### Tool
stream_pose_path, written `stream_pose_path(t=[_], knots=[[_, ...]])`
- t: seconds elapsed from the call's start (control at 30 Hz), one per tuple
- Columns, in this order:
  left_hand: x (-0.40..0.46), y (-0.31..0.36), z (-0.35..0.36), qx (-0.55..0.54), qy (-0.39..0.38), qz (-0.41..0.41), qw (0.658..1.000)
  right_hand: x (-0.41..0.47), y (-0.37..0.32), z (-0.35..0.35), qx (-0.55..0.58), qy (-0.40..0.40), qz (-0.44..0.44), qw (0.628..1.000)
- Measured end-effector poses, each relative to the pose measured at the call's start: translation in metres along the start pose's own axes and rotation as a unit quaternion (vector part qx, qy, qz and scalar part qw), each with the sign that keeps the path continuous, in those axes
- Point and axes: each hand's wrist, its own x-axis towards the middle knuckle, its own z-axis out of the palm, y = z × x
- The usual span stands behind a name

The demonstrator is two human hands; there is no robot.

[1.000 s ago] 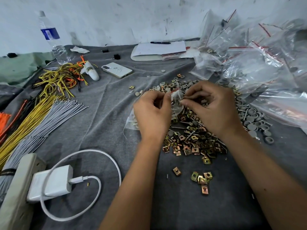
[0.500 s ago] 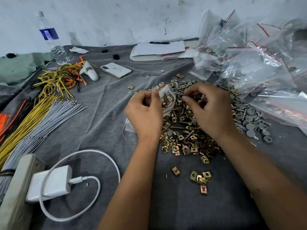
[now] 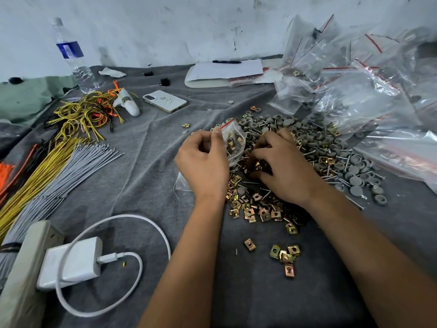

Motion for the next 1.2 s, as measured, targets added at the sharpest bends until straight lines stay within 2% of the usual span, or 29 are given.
stream_pose_path(t=[0.2, 0.37, 0.43, 0.6, 0.73, 0.83, 1.03, 1.2], knots=[[0.0, 0.002, -0.001, -0.005, 0.002, 0.006, 1.0, -0.002, -0.006, -0.012, 0.184, 0.095, -0.011, 0.978], [0.0, 0.003, -0.002, -0.007, 0.001, 0.002, 1.0, -0.003, -0.01, -0.013, 0.229, 0.129, -0.029, 0.965], [0.0, 0.003, -0.002, -0.008, 0.004, 0.002, 1.0, -0.002, -0.008, -0.012, 0.227, 0.115, -0.024, 0.967], [0.0, 0.003, -0.002, -0.012, 0.004, -0.002, 1.0, -0.002, -0.001, -0.011, 0.187, 0.022, -0.031, 0.982], [0.0, 0.003, -0.002, -0.016, 0.005, -0.003, 1.0, 0.0, 0.004, -0.007, 0.162, 0.026, -0.015, 0.986], [0.0, 0.003, -0.003, -0.016, 0.005, -0.005, 1.0, 0.001, 0.005, -0.005, 0.103, 0.028, -0.025, 0.994], [0.0, 0.004, -0.003, -0.014, 0.005, -0.007, 1.0, 0.002, -0.005, -0.003, 0.081, -0.08, -0.067, 0.991], [-0.001, 0.004, -0.002, -0.013, 0.003, -0.01, 1.0, 0.003, -0.005, -0.001, 0.047, -0.093, -0.067, 0.992]])
